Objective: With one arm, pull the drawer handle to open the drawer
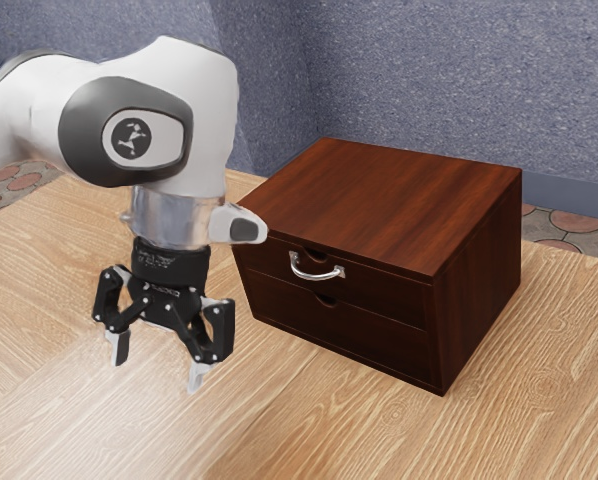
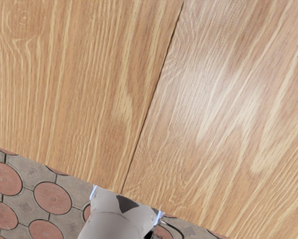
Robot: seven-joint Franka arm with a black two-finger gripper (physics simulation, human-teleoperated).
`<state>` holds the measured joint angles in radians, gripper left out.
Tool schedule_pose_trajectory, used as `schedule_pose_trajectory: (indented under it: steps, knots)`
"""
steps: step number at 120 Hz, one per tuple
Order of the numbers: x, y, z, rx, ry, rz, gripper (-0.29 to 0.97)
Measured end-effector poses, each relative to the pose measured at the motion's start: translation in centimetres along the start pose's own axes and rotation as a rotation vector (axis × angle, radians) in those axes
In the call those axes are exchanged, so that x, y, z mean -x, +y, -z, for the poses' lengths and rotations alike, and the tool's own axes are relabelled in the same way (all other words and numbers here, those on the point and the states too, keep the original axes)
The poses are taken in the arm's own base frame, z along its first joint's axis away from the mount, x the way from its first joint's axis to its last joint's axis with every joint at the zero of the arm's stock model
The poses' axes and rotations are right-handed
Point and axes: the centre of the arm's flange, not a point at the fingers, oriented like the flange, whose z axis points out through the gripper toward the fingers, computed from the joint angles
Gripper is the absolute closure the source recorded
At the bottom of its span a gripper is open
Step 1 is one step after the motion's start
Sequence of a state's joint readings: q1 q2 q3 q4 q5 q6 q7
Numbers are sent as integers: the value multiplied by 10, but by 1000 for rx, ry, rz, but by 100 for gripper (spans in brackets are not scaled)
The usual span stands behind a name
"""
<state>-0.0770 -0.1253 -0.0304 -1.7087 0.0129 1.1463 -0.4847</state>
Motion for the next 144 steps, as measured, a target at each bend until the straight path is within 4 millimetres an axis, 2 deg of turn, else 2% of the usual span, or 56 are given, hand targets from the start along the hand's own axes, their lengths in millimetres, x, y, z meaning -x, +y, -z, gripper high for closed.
schedule_pose_trajectory:
  steps: [8, 14, 27, 35, 45, 58, 70, 86, 99, 120, 126, 134, 138, 144]
  knots:
    - [-8, 7, 13, 74, 122, 101, 0]
    - [-9, 6, 31, 134, 200, 173, 0]
    - [-9, 5, 51, 191, 271, 318, 0]
    - [-10, -3, 65, 230, 300, 414, 0]
    - [-26, -22, 76, 297, 314, 561, 0]
    - [-35, -48, 52, 372, 312, 729, 0]
    - [-60, -38, 43, 455, 299, 825, 0]
    - [-65, -21, 46, 593, 253, 929, 0]
    - [-74, -8, 26, 632, 214, 996, 0]
    - [-92, -22, 24, 702, 206, 1118, 0]
    - [-87, -15, 23, 700, 215, 1118, 1]
    - [-58, 1, 19, 681, 259, 1076, 1]
    - [-49, 4, 18, 677, 276, 1068, 1]
    - [-45, 2, 17, 675, 294, 1075, 0]
